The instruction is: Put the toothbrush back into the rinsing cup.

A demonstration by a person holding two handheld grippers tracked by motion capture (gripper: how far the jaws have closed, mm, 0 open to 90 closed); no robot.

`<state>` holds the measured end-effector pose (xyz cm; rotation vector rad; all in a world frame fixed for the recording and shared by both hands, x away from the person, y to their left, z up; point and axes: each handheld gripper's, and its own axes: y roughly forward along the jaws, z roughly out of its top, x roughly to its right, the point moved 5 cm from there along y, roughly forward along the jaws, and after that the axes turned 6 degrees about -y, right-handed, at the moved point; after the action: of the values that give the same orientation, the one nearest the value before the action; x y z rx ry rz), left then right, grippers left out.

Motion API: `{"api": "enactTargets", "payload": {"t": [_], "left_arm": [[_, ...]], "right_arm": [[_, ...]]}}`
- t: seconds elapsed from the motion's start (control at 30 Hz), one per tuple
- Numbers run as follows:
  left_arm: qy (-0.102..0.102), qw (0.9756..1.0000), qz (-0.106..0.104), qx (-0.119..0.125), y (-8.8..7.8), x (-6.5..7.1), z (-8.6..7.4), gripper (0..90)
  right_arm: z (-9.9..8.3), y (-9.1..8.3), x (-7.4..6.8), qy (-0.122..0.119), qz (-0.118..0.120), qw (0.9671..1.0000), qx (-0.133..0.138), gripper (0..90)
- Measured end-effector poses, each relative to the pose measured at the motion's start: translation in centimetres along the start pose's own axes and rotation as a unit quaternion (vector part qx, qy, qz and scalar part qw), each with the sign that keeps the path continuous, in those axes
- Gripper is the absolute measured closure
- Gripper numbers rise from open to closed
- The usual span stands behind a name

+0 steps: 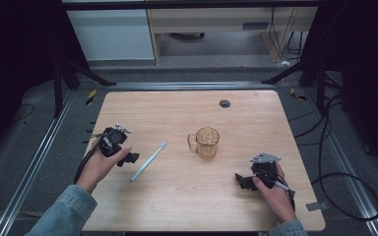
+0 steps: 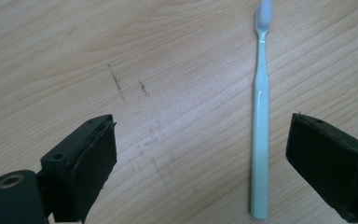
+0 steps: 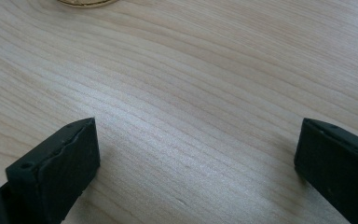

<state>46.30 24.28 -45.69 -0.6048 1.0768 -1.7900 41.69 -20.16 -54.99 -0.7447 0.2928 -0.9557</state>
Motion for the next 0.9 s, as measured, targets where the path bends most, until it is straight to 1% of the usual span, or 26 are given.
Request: {"api": "enactTargets", "payload": {"t": [0.13,0.2,0.23,0.27,0.37,0.47,0.57,0.7,0.77,0.9], "left_arm": [[0.012,0.9999,-0.003,-0.008,0.2,0.3,0.7,8.1],[0.005,0.9999,-0.008,-0.007,0.4,0.4,1.3,10.2],[0.005,0.9999,-0.009,-0.008,0.5,0.5,1.5,10.3],[0.007,0.9999,-0.01,-0.011,0.6,0.6,1.7,12.0],[0.019,0.9996,-0.008,-0.02,0.8,1.1,2.2,12.4],[0.026,0.9993,-0.011,-0.023,0.9,1.5,2.6,12.5],[0.03,0.9991,-0.015,-0.028,1.2,1.9,2.9,13.5],[0.03,0.9988,-0.021,-0.033,1.5,2.1,3.0,14.3],[0.033,0.9985,-0.02,-0.038,1.7,2.1,3.0,15.0],[0.037,0.9976,-0.028,-0.052,2.2,2.4,3.3,21.4]], "right_arm": [[0.0,0.0,0.0,0.0,0.0,1.0,0.0,0.3],[0.0,0.0,0.0,0.0,0.0,1.0,0.0,0.4],[0.0,0.0,0.0,0.0,0.0,1.0,0.0,0.3],[0.0,0.0,0.0,0.0,0.0,1.0,0.0,0.4],[0.0,0.0,0.0,0.0,0.0,1.0,0.0,0.4],[0.0,0.0,0.0,0.0,0.0,1.0,0.0,0.4],[0.0,0.0,0.0,0.0,0.0,1.0,0.0,0.4],[0.0,0.0,0.0,0.0,0.0,1.0,0.0,0.3],[0.0,0.0,0.0,0.0,0.0,1.0,0.0,0.4],[0.0,0.0,0.0,0.0,0.0,1.0,0.0,0.3]]}}
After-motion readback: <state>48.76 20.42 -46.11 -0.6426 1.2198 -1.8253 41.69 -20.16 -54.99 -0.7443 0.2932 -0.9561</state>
